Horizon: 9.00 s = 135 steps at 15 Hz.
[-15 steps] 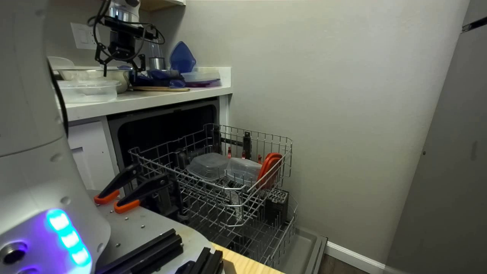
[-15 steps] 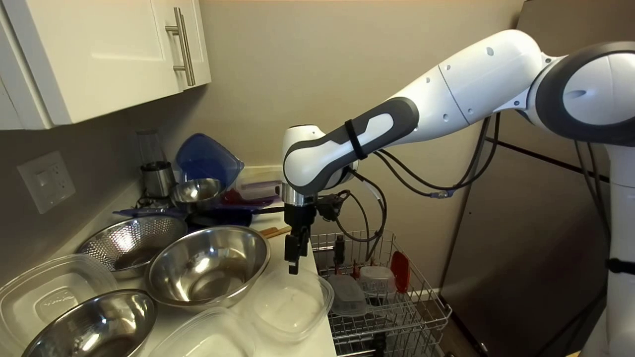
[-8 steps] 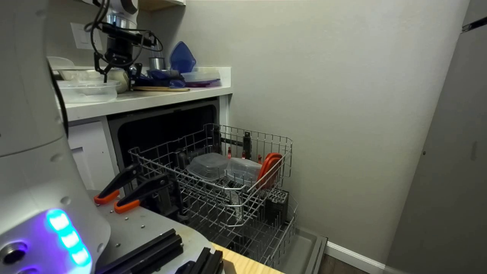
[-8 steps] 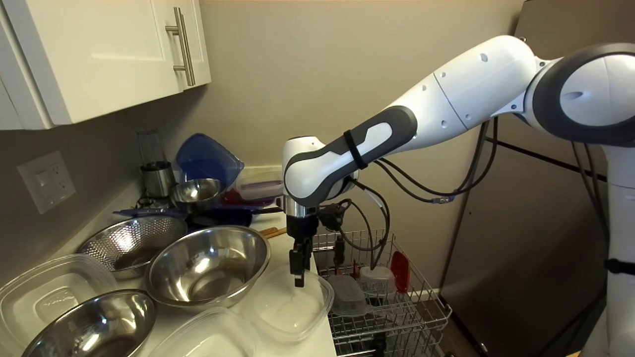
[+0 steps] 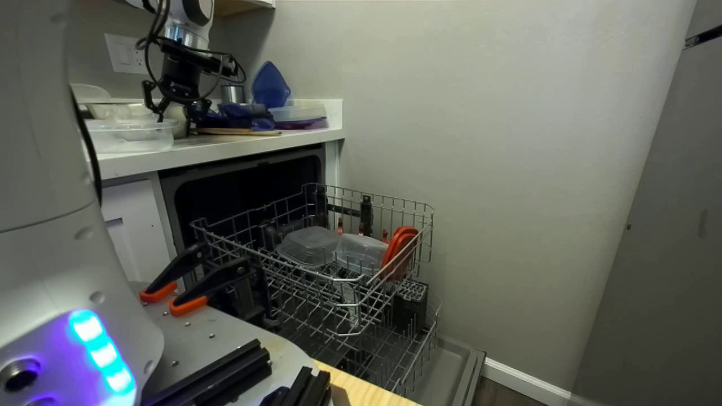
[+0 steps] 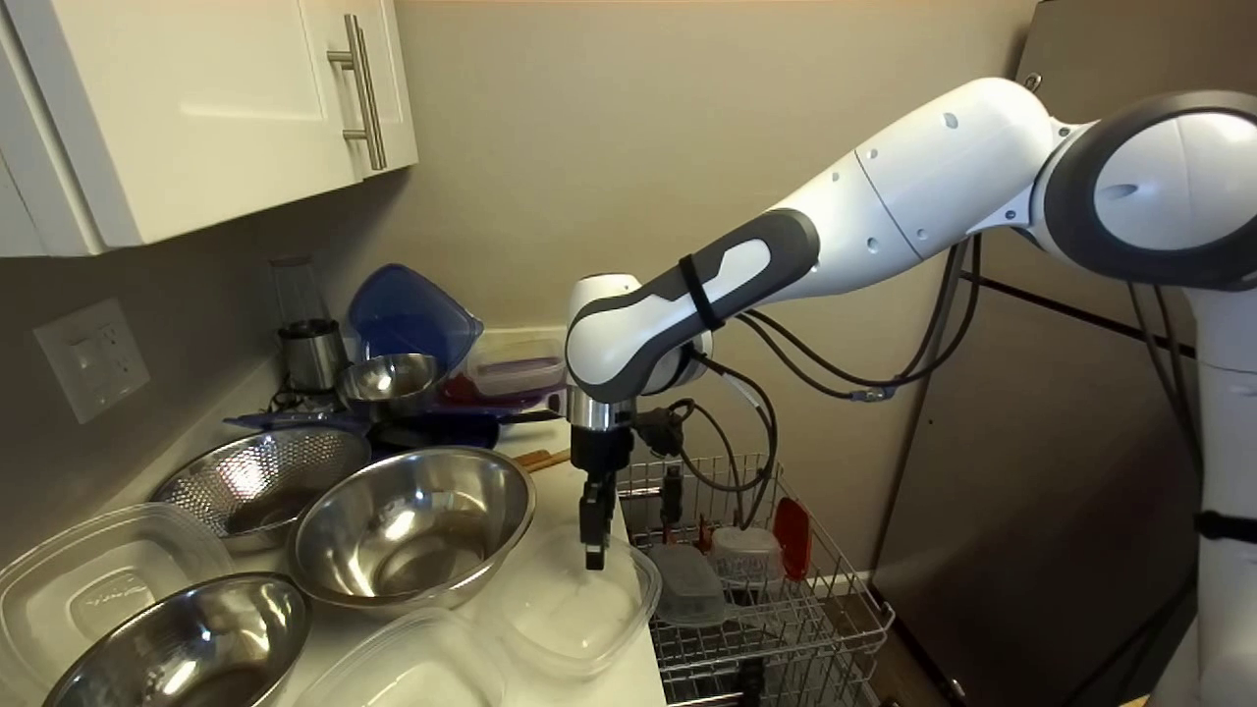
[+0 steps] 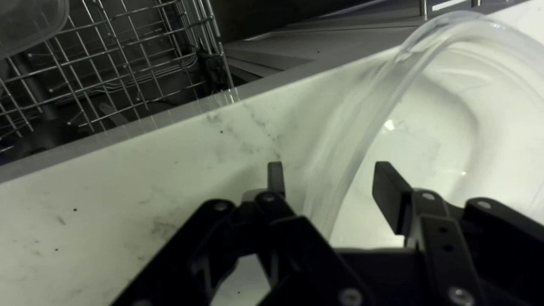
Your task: Remove one bowl from the counter and put it in the dishwasher.
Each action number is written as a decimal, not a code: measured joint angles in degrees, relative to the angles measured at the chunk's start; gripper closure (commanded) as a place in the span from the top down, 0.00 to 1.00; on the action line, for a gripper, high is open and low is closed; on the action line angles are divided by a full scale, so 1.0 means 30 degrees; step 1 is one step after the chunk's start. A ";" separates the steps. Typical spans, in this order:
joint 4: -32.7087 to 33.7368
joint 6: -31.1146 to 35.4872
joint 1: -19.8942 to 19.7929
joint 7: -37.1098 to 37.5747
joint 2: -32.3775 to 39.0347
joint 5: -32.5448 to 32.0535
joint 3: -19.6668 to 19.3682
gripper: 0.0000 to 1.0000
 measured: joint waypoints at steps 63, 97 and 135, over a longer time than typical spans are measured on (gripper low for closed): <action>0.2664 -1.4811 -0.3581 -1.4513 0.6950 1.6714 -0.3600 1.00; 0.3265 -1.6453 -0.1974 -1.4588 0.6230 1.7194 -0.2919 0.00; 0.6343 -2.2013 -0.2152 -0.2608 -0.1579 0.5238 -0.4179 0.00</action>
